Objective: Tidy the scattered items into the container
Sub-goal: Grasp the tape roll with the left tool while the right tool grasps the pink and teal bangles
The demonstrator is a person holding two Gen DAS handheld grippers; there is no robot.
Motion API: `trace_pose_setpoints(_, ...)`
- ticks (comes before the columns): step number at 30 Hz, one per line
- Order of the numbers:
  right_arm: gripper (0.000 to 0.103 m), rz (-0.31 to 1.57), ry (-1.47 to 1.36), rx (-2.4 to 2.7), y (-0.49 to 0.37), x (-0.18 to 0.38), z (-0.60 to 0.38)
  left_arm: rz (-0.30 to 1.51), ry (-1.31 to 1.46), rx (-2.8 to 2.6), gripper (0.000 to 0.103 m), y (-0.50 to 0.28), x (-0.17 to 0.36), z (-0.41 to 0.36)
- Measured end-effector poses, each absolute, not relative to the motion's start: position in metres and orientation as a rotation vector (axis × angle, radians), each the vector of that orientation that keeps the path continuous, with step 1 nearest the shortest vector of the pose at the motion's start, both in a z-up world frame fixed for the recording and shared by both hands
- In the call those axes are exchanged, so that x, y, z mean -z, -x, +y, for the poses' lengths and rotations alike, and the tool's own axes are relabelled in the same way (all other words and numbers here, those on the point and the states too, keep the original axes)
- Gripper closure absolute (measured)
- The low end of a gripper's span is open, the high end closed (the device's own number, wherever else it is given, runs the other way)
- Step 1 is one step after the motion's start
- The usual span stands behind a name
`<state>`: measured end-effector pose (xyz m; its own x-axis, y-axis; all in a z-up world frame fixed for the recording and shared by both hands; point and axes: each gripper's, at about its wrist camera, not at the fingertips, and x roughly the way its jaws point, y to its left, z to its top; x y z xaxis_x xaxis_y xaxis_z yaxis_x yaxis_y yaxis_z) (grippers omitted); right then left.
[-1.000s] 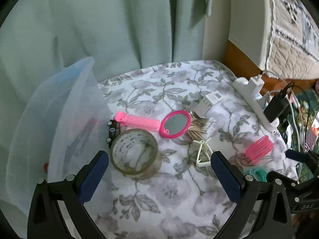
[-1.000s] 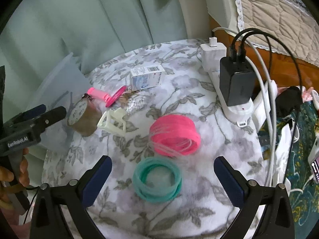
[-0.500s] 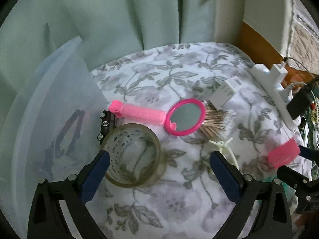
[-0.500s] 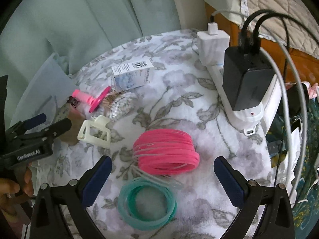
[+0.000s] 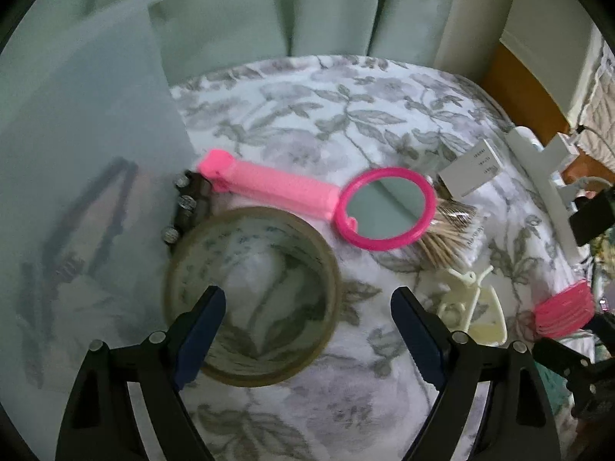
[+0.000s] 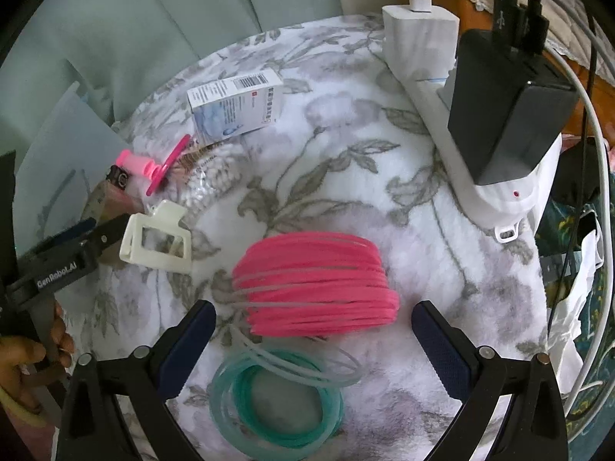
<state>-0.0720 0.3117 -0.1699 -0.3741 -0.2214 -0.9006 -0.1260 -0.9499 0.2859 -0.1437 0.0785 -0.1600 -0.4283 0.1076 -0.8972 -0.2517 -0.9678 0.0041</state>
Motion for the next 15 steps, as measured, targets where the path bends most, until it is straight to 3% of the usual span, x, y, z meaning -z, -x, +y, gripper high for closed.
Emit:
trace_pose_setpoints(5, 0.002, -0.554, -1.715, 2.519, 0.0711, 0.1702, 0.3186, 0.199, 1.546, -2.471, 0.014, 0.1451, 0.1632, 0.0797)
trace_pose_setpoints(11, 0.017, -0.556, -1.727, 2.557, 0.0695, 0.1681, 0.3203, 0.257, 1.552, -2.478, 0.018, 0.1470, 0.1653, 0.0809)
trace_pose_setpoints(15, 0.034, -0.544, -1.703, 2.553, 0.0683, 0.1635, 0.3151, 0.275, 1.578, -2.498, 0.023, 0.1510, 0.1671, 0.0789)
